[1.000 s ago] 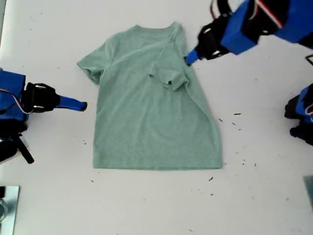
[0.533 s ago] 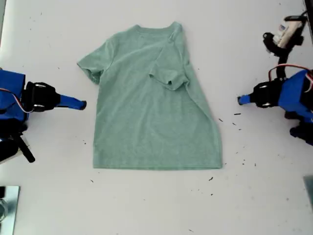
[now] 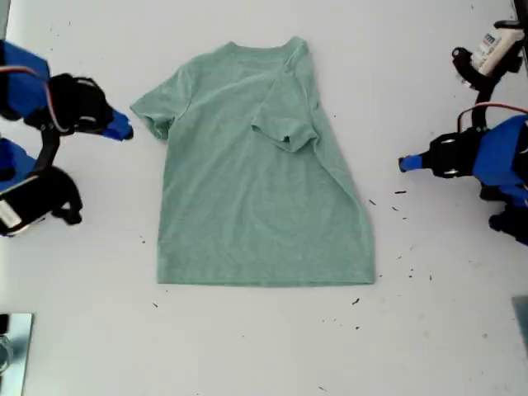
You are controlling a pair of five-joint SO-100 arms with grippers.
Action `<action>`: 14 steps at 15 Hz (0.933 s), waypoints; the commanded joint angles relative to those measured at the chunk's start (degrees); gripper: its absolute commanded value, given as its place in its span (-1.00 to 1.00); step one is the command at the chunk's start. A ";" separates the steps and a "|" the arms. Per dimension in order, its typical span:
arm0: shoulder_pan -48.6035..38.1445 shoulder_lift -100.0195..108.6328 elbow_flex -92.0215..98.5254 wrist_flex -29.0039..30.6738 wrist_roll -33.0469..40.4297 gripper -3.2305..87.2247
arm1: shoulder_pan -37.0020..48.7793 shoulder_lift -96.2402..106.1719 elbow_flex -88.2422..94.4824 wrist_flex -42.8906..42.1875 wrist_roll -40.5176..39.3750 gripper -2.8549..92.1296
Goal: Fold t shirt
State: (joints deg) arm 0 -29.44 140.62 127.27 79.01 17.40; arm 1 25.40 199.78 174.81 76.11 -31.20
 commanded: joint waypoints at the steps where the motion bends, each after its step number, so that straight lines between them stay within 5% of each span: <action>1: -14.24 -6.50 -10.20 3.60 11.25 -0.67 | 0.09 0.97 2.46 -0.35 0.26 -0.89; 2: -15.47 -10.55 -12.66 3.87 12.13 -0.28 | 0.00 0.97 2.46 -0.35 0.26 -0.89; 4: -17.40 -17.67 -13.27 1.14 13.54 -0.19 | -0.35 0.97 2.46 -0.35 0.53 -0.89; 9: -24.79 -22.06 5.54 -16.44 15.73 -0.21 | -1.05 0.97 2.46 -0.35 0.53 -0.89; 12: -21.01 -35.07 7.12 -23.91 13.45 -0.24 | -1.05 0.97 2.46 -0.44 0.44 -0.89; 13: -18.72 -38.76 6.42 -25.22 12.13 -0.30 | -1.05 0.97 2.46 -0.44 0.62 -0.89; 14: -17.93 -42.19 5.01 -25.58 11.87 -0.57 | -1.05 0.97 2.46 -0.44 0.70 -0.89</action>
State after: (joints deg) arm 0 -50.62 103.01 134.12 55.99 30.59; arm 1 24.70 199.78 174.99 76.11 -31.20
